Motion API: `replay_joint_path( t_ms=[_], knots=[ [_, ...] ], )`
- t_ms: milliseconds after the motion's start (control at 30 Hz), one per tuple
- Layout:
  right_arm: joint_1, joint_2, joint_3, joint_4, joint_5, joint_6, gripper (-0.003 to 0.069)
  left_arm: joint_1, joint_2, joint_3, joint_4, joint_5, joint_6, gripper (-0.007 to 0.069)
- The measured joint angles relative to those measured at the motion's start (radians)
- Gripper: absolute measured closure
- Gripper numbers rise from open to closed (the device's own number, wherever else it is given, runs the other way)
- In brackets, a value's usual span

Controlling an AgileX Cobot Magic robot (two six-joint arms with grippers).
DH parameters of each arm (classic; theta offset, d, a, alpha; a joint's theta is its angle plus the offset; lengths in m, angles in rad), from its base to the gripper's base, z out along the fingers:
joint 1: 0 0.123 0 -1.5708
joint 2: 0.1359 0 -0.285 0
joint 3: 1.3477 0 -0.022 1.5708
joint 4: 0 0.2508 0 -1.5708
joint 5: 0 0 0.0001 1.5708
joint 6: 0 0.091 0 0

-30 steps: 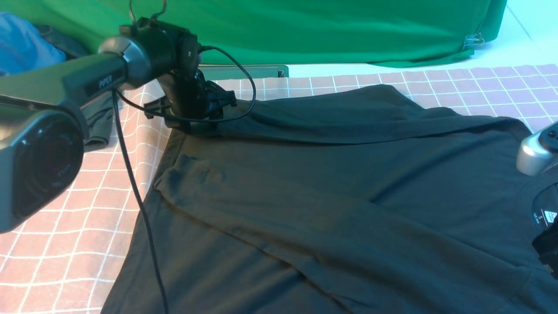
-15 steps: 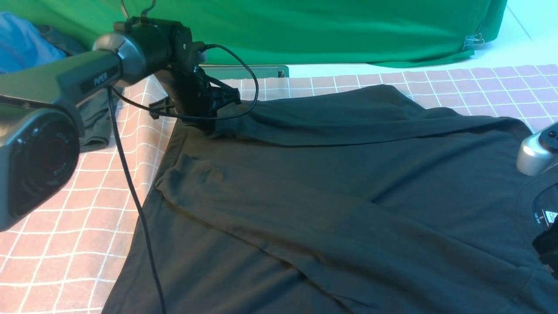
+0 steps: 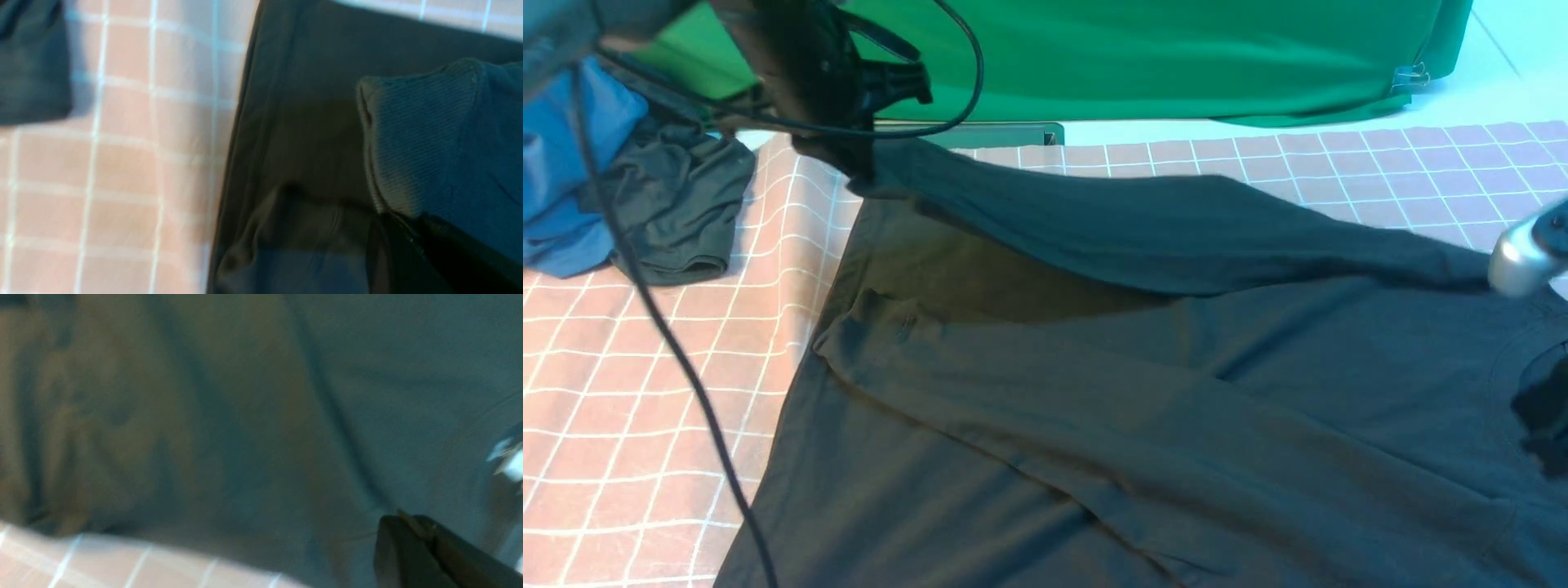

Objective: Fold a long-sleeved shirt over a pink coffee tablecloth.
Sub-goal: 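Fold the left side of the dark shirt inward over its body with the left gripper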

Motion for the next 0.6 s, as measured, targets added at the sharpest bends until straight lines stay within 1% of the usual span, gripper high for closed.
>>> replay_joint_path(
  t_ms=[100, 200, 233, 467, 600],
  knots=[
    [0.0, 0.004, 0.0, -0.079, -0.051, 0.041, 0.0623, 0.0, -0.055, 0.064, -0.005, 0.013, -0.008, 0.0594],
    [0.0, 0.017, 0.0, -0.115, -0.078, 0.057, 0.0623, -0.002, -0.098, 0.126, -0.011, 0.018, -0.012, 0.0594],
    [0.0, 0.032, 0.0, -0.124, -0.097, 0.068, 0.0623, -0.004, -0.131, 0.182, -0.012, 0.019, -0.029, 0.0594],
    [0.0, 0.091, 0.0, -0.133, -0.14, 0.079, 0.0623, -0.016, -0.273, 0.414, -0.015, 0.015, -0.096, 0.0594],
    [0.0, 0.095, 0.0, -0.134, -0.157, 0.079, 0.0623, -0.016, -0.317, 0.498, -0.015, 0.01, -0.117, 0.0594]
  ],
)
